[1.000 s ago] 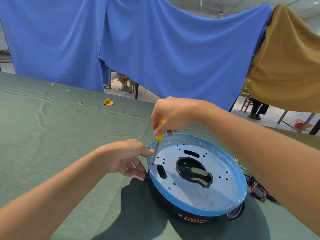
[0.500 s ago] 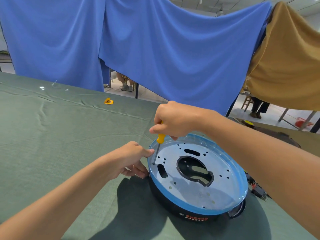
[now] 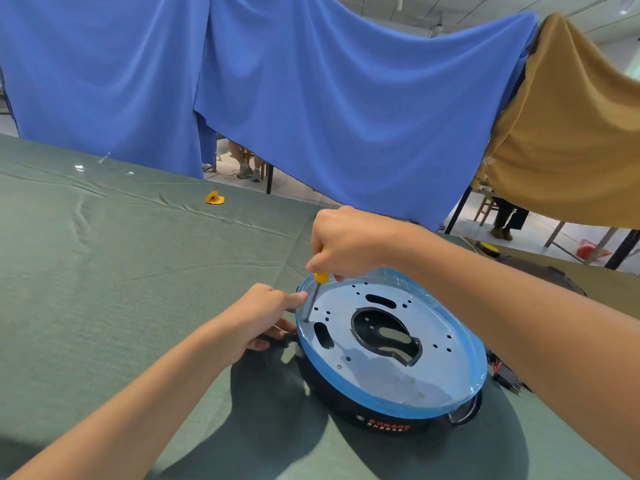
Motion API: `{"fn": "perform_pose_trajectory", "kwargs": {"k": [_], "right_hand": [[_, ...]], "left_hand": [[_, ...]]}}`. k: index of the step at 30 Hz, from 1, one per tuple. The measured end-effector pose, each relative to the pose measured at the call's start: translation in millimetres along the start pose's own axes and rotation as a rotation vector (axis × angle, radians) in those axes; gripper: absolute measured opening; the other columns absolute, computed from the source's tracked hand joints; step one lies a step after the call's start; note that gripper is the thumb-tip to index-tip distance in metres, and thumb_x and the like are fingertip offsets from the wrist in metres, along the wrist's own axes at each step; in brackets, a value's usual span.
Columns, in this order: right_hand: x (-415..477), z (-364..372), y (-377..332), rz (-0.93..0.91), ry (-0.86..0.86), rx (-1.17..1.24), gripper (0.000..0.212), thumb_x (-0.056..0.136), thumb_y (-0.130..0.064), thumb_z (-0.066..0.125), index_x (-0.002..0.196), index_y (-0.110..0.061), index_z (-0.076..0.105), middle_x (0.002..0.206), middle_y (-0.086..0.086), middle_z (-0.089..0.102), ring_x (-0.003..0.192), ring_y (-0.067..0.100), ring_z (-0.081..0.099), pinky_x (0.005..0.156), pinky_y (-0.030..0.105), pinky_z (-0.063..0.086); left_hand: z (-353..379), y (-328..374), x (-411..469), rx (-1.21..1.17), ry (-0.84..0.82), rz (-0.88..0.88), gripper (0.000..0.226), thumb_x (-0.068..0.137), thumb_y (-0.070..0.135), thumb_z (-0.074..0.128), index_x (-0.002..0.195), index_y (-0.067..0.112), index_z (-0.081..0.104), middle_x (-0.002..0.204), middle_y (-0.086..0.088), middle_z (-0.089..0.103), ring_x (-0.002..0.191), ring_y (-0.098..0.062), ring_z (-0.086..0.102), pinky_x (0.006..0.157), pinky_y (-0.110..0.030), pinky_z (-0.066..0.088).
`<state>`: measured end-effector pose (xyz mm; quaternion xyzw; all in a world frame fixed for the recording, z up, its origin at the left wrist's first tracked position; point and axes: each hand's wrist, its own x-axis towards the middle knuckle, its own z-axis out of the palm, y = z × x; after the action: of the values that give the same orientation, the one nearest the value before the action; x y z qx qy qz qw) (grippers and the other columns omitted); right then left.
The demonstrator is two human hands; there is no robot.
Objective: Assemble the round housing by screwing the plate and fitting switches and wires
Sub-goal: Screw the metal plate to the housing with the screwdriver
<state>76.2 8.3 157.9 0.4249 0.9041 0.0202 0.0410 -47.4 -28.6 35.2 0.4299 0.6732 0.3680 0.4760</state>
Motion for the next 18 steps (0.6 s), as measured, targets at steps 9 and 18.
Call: {"fn": "perform_pose_trajectory", "kwargs": {"k": [9,18], "right_hand": [[-5.0,-14.9,6.3,0.107,-0.212,0.059,0.036,0.093,-0.045,0.058,0.088,-0.009,0.06,0.067,0.001,0.06,0.047,0.014,0.05,0.045,0.019,0.04],[-0.9,-11.2,-2.0,-0.149,-0.018,-0.247,0.039,0.095,-0.031,0.056,0.062,-0.01,0.055,0.055,0.005,0.046,0.055,0.021,0.041,0.048,0.029,0.032]], "left_hand": [[1.1,1.4,-3.5,-0.022,0.004,0.006,0.031,0.092,0.044,0.062,0.097,0.014,0.069,0.083,-0.006,0.073,0.069,-0.018,0.061,0.067,-0.031,0.041],[-0.7,-1.5,-0.2,-0.055,-0.007,0.005,0.031,0.09,0.046,0.064,0.093,0.016,0.069,0.078,-0.004,0.074,0.067,-0.018,0.063,0.066,-0.03,0.041]]}}
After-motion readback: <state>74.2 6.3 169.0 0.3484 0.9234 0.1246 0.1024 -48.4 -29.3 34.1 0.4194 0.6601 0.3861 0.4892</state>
